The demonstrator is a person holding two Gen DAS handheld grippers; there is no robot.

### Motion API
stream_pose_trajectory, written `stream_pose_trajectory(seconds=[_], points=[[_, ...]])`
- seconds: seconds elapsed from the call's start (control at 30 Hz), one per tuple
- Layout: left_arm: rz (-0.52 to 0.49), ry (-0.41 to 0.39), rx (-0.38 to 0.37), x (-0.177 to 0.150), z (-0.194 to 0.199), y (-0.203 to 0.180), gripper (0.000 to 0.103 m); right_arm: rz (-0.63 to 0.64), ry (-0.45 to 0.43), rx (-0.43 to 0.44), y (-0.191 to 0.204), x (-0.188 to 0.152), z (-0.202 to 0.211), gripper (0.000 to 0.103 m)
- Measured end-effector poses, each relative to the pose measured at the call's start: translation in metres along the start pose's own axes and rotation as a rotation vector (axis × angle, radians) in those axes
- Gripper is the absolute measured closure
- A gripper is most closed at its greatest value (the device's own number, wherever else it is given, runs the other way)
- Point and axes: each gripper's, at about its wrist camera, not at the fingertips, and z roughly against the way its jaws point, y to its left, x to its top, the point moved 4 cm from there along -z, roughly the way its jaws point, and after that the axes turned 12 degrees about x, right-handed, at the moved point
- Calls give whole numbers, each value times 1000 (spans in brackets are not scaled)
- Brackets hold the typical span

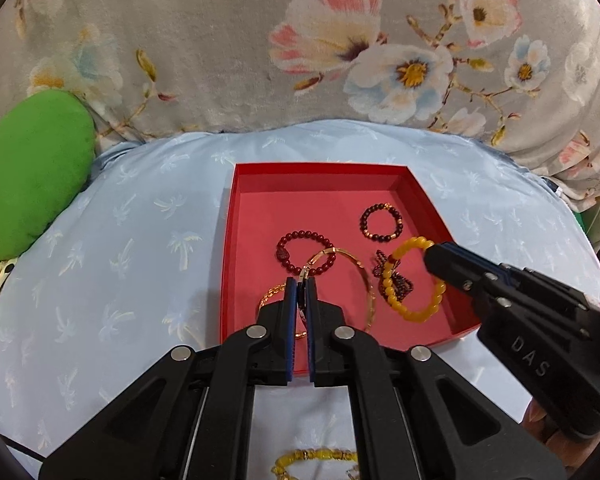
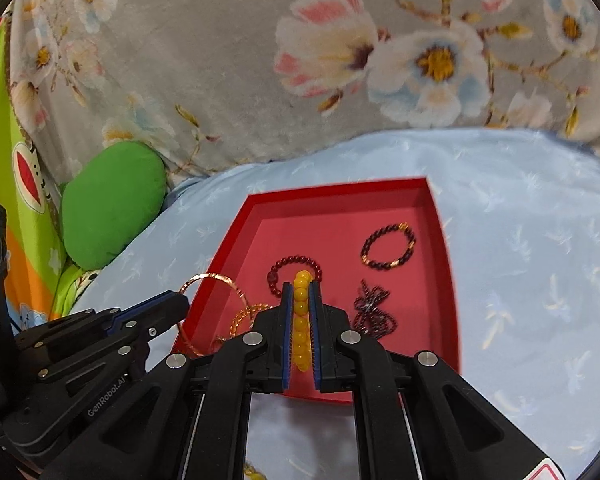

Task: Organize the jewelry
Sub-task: 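Carry the amber bracelet and gold bangle over the red tray and lower them, then open both grippers to release the pieces into the tray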

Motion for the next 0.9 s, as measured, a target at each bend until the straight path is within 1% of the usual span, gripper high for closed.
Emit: stream_pose_trajectory(seconds=[0.1,0.17,0.27,0.33,0.37,0.5,0.63,0.7,0.8,0.87,0.9], points=[[2,13,9,-3,-13,1,99,-54,27,40,-8,-6,-17,96],[6,21,13,-5,-19,4,99,-63,46,52,-9,-9,-28,96],[6,35,19,-6,-28,5,99,-48,70,31,-14,-12,-39,96],[6,42,16,-6,-33,5,99,-43,81,4,-20,-14,-43,96],[5,45,12,-6,-35,4,99,-35,86,-24,-24,-16,-44,95],[-14,48,-6,-6,-41,-7,99,-25,97,-88,-40,-25,-40,95],[-31,59,-26,-7,-49,-23,99,-25,92,-125,-52,-29,-35,94],[-38,58,-33,-8,-51,-30,98,-26,76,-132,-55,-28,-29,89],[-48,50,-23,-7,-53,-36,98,-26,49,-132,-56,-26,-21,82],[-48,43,-18,-7,-52,-37,98,-12,33,-138,-53,-25,-15,82],[-46,44,-16,-6,-52,-37,95,-7,29,-136,-52,-25,-13,82]])
